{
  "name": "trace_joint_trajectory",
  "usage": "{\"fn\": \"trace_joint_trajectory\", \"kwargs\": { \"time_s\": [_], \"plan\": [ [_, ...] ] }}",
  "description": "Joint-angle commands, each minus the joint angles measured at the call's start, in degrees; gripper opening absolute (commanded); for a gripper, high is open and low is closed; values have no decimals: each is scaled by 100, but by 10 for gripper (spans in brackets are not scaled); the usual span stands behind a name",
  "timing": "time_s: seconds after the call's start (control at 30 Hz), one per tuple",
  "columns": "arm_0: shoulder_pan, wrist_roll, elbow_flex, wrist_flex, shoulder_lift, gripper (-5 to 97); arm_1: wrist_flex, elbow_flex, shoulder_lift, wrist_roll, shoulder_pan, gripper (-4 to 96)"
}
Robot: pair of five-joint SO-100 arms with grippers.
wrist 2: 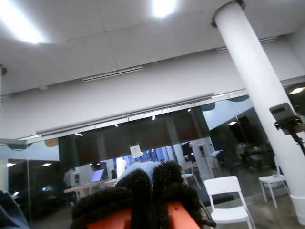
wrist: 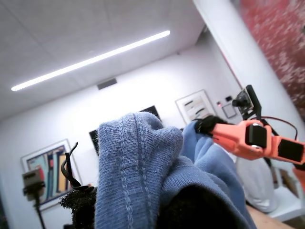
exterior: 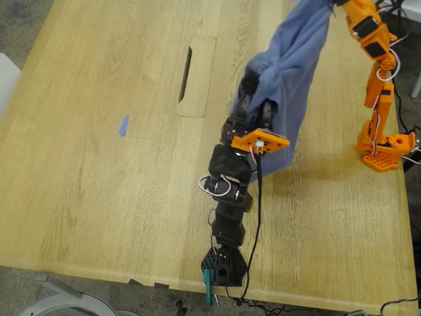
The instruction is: Fold a T-shirt
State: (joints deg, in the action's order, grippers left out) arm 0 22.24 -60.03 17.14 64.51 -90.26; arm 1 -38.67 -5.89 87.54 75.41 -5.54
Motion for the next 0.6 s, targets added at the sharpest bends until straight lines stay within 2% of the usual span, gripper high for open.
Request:
{"fn": "trace_joint_trajectory", "kwargs": {
  "time_s": [0.0, 0.27, 0.57],
  "plan": [
    [272, -88, 229, -97, -712, -1, -281, -220, 492, 44, 132, 0],
    [1107, -97, 229, 519, -853, -1, -1538, -193, 1222, 9, 677, 0],
    [1978, 35, 229, 1160, -932, -1, -1986, -167, 1547, 176, 1266, 4]
  ]
}}
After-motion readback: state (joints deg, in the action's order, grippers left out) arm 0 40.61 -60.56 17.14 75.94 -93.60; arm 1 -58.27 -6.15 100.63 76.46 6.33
